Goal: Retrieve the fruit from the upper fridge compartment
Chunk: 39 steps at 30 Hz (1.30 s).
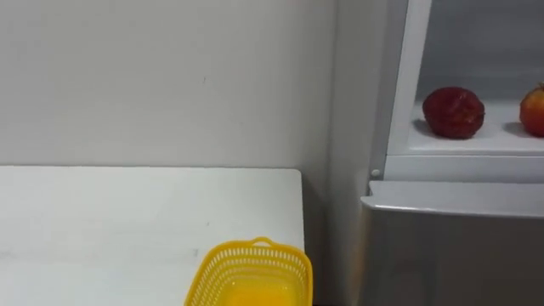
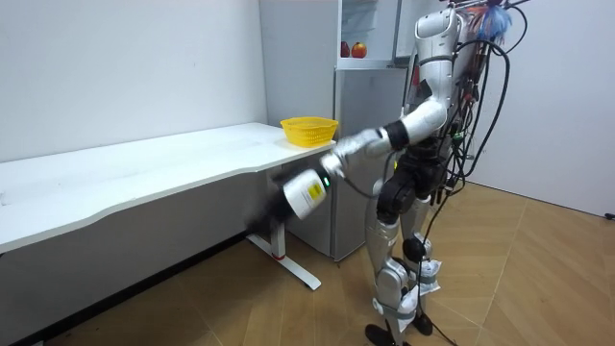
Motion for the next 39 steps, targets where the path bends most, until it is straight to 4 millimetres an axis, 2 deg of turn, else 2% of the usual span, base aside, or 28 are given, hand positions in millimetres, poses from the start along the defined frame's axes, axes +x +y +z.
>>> enactPosePath(steps=[1, 3, 6, 9, 12, 19, 23, 27, 31, 35, 39], knots=[[-1, 0, 0, -2, 6, 6, 0, -6, -5, -8, -31, 35, -8, 0, 0, -5, 0, -5, -2, 3, 3, 0, 1, 0, 5, -2, 1, 2, 0, 0], [-3, -1, 0, -5, 23, 7, 0, -32, -21, -32, -143, 145, -23, 0, -1, -42, 1, 3, -17, 7, 11, 0, 19, -10, 9, 43, 2, 4, 3, 0], [-4, -1, 0, -6, 31, 10, 0, -61, -36, -49, -253, 247, -46, 0, 10, -99, 19, -15, -25, 13, 11, 4, 67, -21, 16, 82, 2, 5, 7, 0], [-3, -1, 0, -6, 30, 19, 0, -79, -52, -60, -338, 340, -121, 0, 36, -144, 43, -51, -29, 42, 15, 5, 105, -20, 30, 97, -2, 12, 2, 0], [3, 1, 0, 17, 25, 35, 0, -87, -63, -65, -391, 388, -223, 0, 39, -255, 70, -47, -28, 44, 17, 4, 103, -18, 16, 97, -3, 14, -4, 0], [1, 5, -2, 42, 57, 59, 0, -85, -72, -68, -447, 412, -399, 0, 38, -404, -20, 3, -26, 76, 17, 3, 109, -13, 49, 93, -4, 14, -5, -2], [-7, 10, -3, 50, 97, 49, 0, -72, -77, -70, -429, 466, -606, 0, 45, -421, -82, 7, -26, 90, 17, 4, 109, -12, 64, 92, -3, 16, -4, 0], [-12, 16, -5, 65, 121, 47, 0, -65, -77, -70, -382, 534, -769, 0, 47, -468, -64, -99, -26, 104, 18, 8, 167, -15, 95, 114, -4, 17, 8, -2], [-8, 18, -5, 66, 118, 76, 0, -61, -75, -69, -326, 608, -902, 0, 47, -547, -38, -120, -26, 150, 18, 14, 184, -8, 193, 92, -7, 20, 30, -8], [-4, 20, -6, 73, 112, 115, 0, -43, -71, -66, -228, 646, -1065, 0, 42, -612, -55, -112, -26, 187, 18, 11, 174, -7, 222, 54, -10, 24, 29, -6], [2, 22, -6, 73, 91, 139, 0, -39, -70, -65, -192, 668, -1119, 0, 31, -717, -85, -116, -26, 244, 19, 11, 170, -8, 274, 28, -10, 27, 30, -7]])
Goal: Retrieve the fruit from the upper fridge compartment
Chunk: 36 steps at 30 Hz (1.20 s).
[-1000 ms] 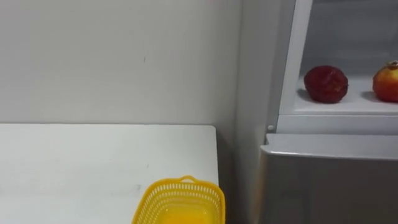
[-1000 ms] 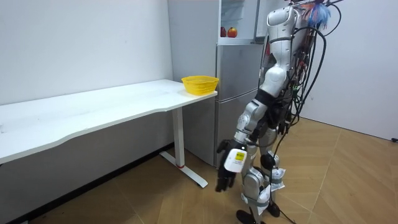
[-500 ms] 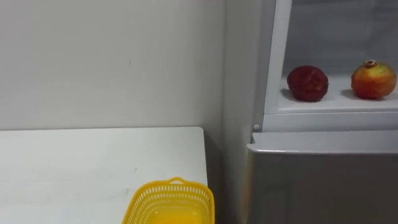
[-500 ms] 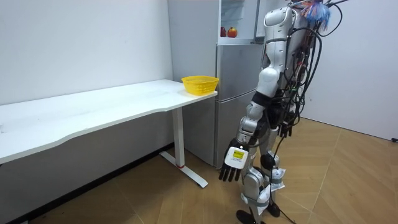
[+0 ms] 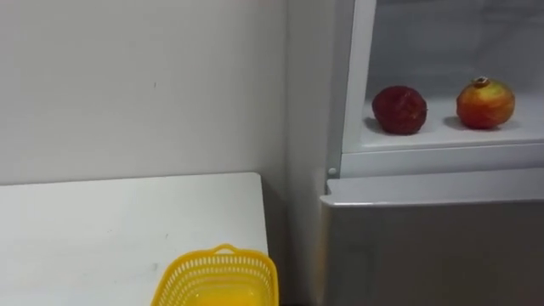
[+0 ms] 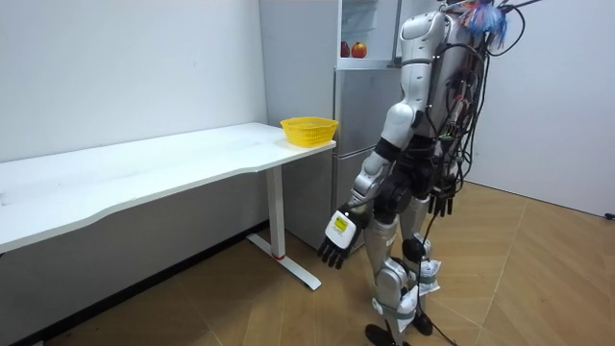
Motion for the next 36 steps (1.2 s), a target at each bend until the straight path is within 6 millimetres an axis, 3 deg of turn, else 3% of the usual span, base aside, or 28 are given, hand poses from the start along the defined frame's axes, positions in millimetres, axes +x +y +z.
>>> enactPosePath(steps=[8, 18, 25, 28, 33, 36], knots=[[10, -2, 1, -47, -52, 11, 0, 5, -5, -1, 1, 2, -70, 0, -1, 3, -9, -8, 1, 146, 1, 8, 15, 15, 134, -44, 1, 2, 14, -9], [57, -7, 10, -168, -331, 32, 0, 11, -8, 0, 11, -31, -96, 0, 13, -8, 10, -9, 1, 176, 1, 13, 7, -4, 188, -69, 8, 10, 30, -1], [89, -7, 27, -191, -557, 11, 0, 13, -9, 0, 25, -43, -130, 0, -8, -46, -4, -17, 1, 228, 0, 16, -32, 1, 217, -131, 15, 13, 29, -3], [111, -5, 47, -201, -706, 49, 0, 17, -9, 1, 36, -62, -148, 0, -10, -53, -30, -15, 4, 300, -3, 25, -70, 28, 288, -204, 20, 11, 36, -12], [159, 12, 121, -209, -1126, 176, 0, 19, -7, 4, 50, -97, -153, 0, 5, -145, -95, -16, 4, 468, -4, 40, -75, 80, 410, -264, 34, 4, 46, -15], [169, 20, 138, -194, -1217, 200, 0, 21, -5, 6, 67, -115, -155, 0, -25, -143, -142, -19, 4, 486, -4, 41, -63, 73, 418, -264, 39, 10, 47, -3]])
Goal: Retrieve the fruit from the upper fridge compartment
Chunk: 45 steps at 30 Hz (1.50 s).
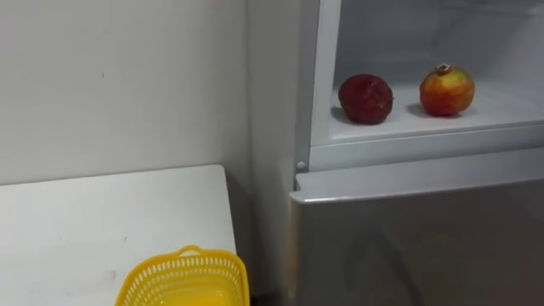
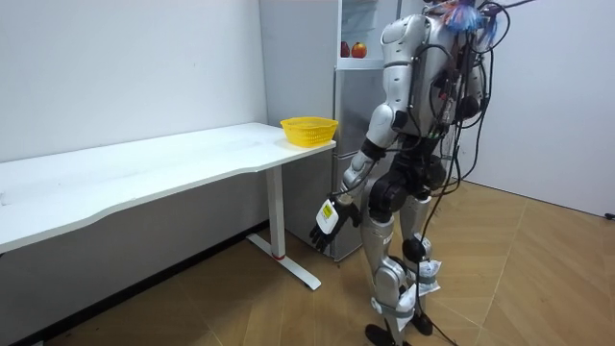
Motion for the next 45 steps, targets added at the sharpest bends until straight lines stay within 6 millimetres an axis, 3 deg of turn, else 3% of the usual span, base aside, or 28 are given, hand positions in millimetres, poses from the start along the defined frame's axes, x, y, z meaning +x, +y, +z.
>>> enactPosePath(steps=[5, 8, 11, 16, 19, 22, 31, 33, 36, 40, 45], knots=[[9, 8, 24, 33, -114, 17, 0, -3, -3, -1, 5, -7, -9, 0, 2, -27, 39, -27, -2, 1, 2, -1, -44, -4, 19, -16, 61, 21, 41, -3], [15, 16, 47, 24, -213, 55, 0, -9, -2, -3, 10, 25, -40, 0, 17, -38, 160, -90, -6, 37, 9, 31, -95, 16, 64, -129, 123, 0, 84, -13], [19, 23, 71, 24, -320, 87, 0, -17, -2, -6, 17, 65, -62, 0, -12, -27, 224, -98, -6, 134, 10, 77, -144, 22, 71, -213, 173, -44, 97, -12], [21, 30, 96, 24, -462, 101, 0, -26, -7, -8, 14, 108, -111, 0, -28, -17, 261, -70, -3, 134, -3, 110, -129, 25, 76, -179, 189, -72, 117, -1], [26, 37, 120, 25, -596, 138, 0, -30, -9, -9, 10, 125, -138, 0, -8, -22, 252, -68, -3, 132, -4, 112, -120, 20, 84, -146, 192, -77, 115, 0], [32, 41, 134, 29, -686, 158, 0, -31, -10, -9, 5, 130, -153, 0, 21, -22, 209, -49, -3, 128, -3, 107, -107, 2, 84, -110, 193, -77, 110, 3], [35, 46, 153, 36, -805, 147, 0, -25, -8, -8, -9, 128, -184, 0, -3, 25, 106, -15, 0, -8, -2, 82, -137, -88, 34, -78, 195, -51, 106, 5], [37, 49, 157, 39, -835, 162, 0, -20, -4, -7, 0, 124, -200, 0, 24, 84, 43, -3, 2, -2, -4, 81, -136, -94, 44, -77, 195, -51, 109, 0], [38, 50, 163, 33, -871, 175, 0, -21, 0, -7, 6, 134, -221, 0, -7, 151, -28, 5, 2, -16, -5, 82, -143, -97, 40, -66, 195, -51, 121, 1], [44, 52, 177, 15, -951, 174, 0, -21, 1, -7, 8, 147, -234, 0, -15, 151, -62, 9, 2, -35, -4, 74, -152, -93, -15, -62, 201, -43, 90, 5], [49, 36, 198, -59, -1079, 87, 0, -27, 7, -6, 32, 180, -241, 0, 14, 142, -181, 4, 0, -207, -2, 71, -184, -87, -172, -39, 202, -45, 91, 14]])
